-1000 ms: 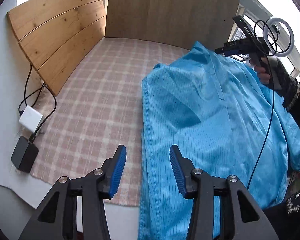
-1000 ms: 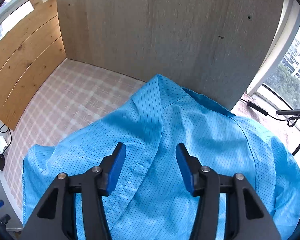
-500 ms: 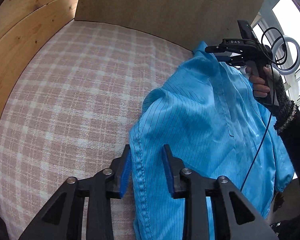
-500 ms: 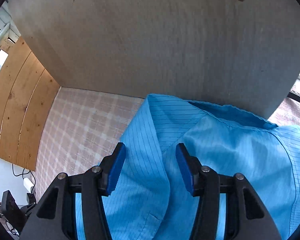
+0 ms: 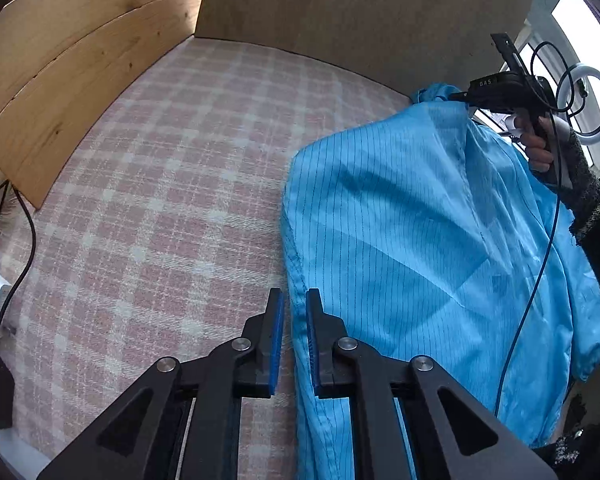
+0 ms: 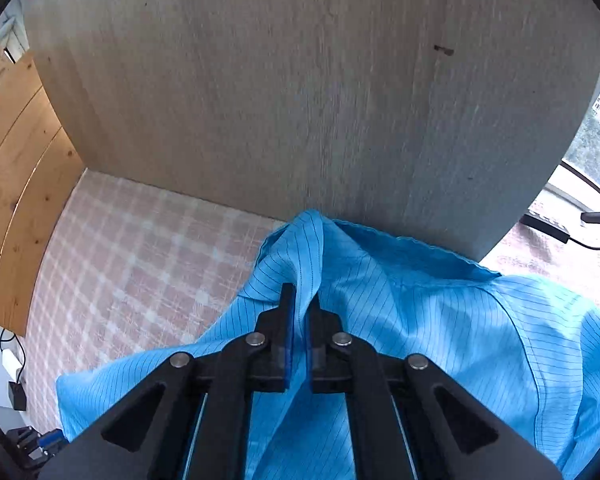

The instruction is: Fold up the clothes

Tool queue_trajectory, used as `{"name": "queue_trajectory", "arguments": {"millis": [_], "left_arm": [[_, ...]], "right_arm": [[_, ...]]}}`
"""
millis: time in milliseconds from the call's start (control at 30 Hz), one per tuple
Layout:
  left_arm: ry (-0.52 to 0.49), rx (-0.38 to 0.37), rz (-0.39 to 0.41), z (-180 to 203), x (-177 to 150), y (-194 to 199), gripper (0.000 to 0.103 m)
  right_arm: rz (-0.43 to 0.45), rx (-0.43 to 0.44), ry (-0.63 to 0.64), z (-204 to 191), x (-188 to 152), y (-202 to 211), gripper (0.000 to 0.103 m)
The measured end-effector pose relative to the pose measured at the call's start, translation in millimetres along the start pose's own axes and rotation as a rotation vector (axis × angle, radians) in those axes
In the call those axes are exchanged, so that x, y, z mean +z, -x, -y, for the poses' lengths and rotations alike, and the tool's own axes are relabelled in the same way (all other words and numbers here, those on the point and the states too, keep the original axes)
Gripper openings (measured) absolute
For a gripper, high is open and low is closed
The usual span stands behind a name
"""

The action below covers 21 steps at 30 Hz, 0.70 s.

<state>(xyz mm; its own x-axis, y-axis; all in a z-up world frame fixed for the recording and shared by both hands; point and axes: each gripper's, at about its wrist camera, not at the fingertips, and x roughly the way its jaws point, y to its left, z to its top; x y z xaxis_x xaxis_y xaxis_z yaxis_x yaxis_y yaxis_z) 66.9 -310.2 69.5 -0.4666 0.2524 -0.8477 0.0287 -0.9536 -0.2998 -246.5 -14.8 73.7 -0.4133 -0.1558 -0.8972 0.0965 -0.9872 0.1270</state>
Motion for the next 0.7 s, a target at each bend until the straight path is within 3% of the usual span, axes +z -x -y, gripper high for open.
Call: {"name": "queue_trajectory", "arguments": {"millis": [67, 133, 233, 300, 500, 567, 667, 700], "left_arm": [[0.017, 0.004, 0.028, -9.6, -12.7, 26.0, 0.013], [0.015, 0.017, 0.045, -15.3, -37.9, 59.1, 0.018], [0.052, 0.009, 0.042, -15.5, -81.2, 93.9, 0.023], [0.097, -0.020, 0.023, -11.5, -113.1, 103.0, 0.030], [0.170, -0.061, -0.014, 19.4, -185.5, 95.4, 0.030], [0.153, -0.030, -0.016, 28.0, -198.7, 87.7, 0.030], [0.123, 0.095, -0.036, 27.9, -217.3, 75.0, 0.030], [0.128, 0.119, -0.043, 25.3, -223.5, 71.7, 0.030]], "right_arm": [[0.007, -0.002, 0.005, -3.9, -2.9, 10.8, 0.019], [0.033, -0.005, 0.034, -12.2, -13.4, 31.8, 0.021], [0.013, 0.093, 0.096, -32.9, -48.0, 55.1, 0.023], [-0.026, 0.135, 0.141, -48.0, -80.5, 56.1, 0.023], [-0.145, 0.261, 0.277, -93.2, -178.0, 59.0, 0.023], [-0.184, 0.303, 0.322, -108.3, -210.5, 60.0, 0.023], [-0.243, 0.363, 0.390, -130.8, -259.0, 61.2, 0.023], [-0.254, 0.337, 0.411, -137.0, -268.8, 53.9, 0.023]]}}
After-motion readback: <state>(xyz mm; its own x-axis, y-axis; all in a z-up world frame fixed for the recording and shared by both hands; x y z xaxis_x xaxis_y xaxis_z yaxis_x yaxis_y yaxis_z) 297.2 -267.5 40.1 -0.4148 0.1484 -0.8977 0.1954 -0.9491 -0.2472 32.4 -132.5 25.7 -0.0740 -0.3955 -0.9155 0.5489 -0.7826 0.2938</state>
